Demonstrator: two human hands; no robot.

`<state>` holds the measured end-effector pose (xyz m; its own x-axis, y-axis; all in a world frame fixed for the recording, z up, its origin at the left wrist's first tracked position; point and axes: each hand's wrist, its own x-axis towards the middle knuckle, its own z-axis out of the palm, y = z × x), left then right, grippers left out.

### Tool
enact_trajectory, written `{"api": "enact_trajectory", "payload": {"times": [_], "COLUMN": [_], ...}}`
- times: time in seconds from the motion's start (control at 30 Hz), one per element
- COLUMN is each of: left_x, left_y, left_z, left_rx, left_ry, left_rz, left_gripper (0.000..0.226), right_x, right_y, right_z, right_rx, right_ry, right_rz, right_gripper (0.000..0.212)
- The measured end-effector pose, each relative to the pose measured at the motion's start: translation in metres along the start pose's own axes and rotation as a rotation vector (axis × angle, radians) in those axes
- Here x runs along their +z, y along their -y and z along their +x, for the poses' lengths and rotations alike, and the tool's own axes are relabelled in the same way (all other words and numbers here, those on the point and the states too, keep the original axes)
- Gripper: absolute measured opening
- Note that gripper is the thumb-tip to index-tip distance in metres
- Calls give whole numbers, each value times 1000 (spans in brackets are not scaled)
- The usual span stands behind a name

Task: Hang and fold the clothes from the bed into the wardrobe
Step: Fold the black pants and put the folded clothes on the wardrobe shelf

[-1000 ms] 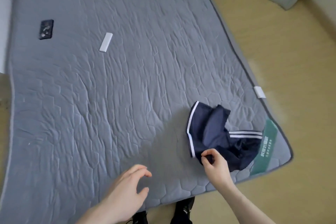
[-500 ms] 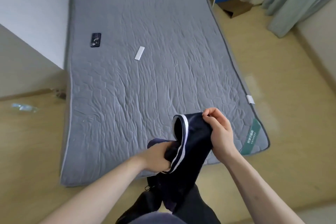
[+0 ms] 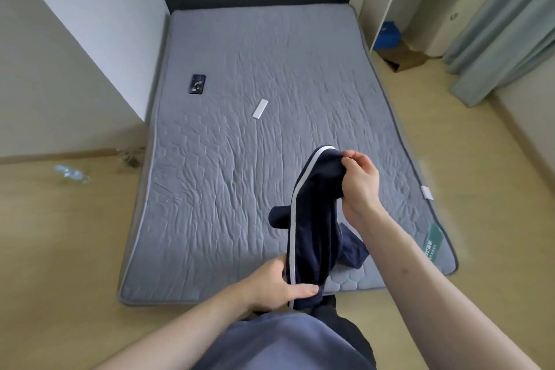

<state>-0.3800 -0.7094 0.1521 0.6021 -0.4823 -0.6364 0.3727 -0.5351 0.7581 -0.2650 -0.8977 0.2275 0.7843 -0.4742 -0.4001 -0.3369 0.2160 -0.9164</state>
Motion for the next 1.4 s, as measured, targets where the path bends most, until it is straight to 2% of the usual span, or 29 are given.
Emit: {"api": "enact_trajectory", "payload": {"times": [0.03,0.1,0.17,0.3,0.4,0.47,0.5,0.63,0.73,0.77,0.87,0.93,0.97,1.03,1.13,1.2,1.3,1.37,1.4], "left_x": [0,-8,-26,-66,-79,-82,-82,-80,-81,-82,-87,-93,-98,-114,-133,-133,-119,-112,-110], "left_y": [-7,-19,-29,-42,-60,-70,-72,-83,-81,-78,-72,-71,-70,-60,-43,-37,-35,-26,-22], "left_z": [2,8,7,6,5,5,5,-4,-9,-8,-7,-15,-20,-26,-33,-37,-45,-46,-45], "left_rx": [23,60,99,187,94,74,75,134,200,206,184,169,196,261,216,156,108,154,211], "left_ry": [-87,-229,-318,-458,-441,-406,-399,-351,-374,-437,-653,-791,-839,-905,-901,-875,-916,-924,-879], "left_rz": [70,49,-83,-492,-897,-963,-955,-956,-932,-891,-727,-593,-523,-354,-134,-92,-138,-78,-32], "left_gripper": [22,15,21,31,30,27,25,9,8,15,67,73,71,72,50,45,60,64,57], "right_x": [7,15,8,-32,-42,-30,-21,16,33,37,45,46,45,39,30,29,31,31,30], "right_y": [2,8,12,-16,-70,-101,-112,-130,-125,-122,-113,-111,-111,-107,-96,-90,-80,-73,-70], "right_z": [-2,-9,-13,-25,-54,-75,-84,-101,-101,-100,-93,-87,-83,-78,-74,-73,-75,-77,-77], "right_rx": [-1,18,50,46,122,158,166,161,156,158,172,138,107,33,-66,-103,-154,-168,-175], "right_ry": [30,144,296,566,805,850,826,627,464,422,351,327,324,320,348,380,410,427,435], "right_rz": [-18,-19,-71,-520,-732,-786,-764,-558,-446,-405,-318,-389,-422,-496,-616,-695,-740,-707,-692], "right_gripper": [18,17,36,63,94,115,115,103,89,79,39,16,12,17,20,26,28,22,22]}}
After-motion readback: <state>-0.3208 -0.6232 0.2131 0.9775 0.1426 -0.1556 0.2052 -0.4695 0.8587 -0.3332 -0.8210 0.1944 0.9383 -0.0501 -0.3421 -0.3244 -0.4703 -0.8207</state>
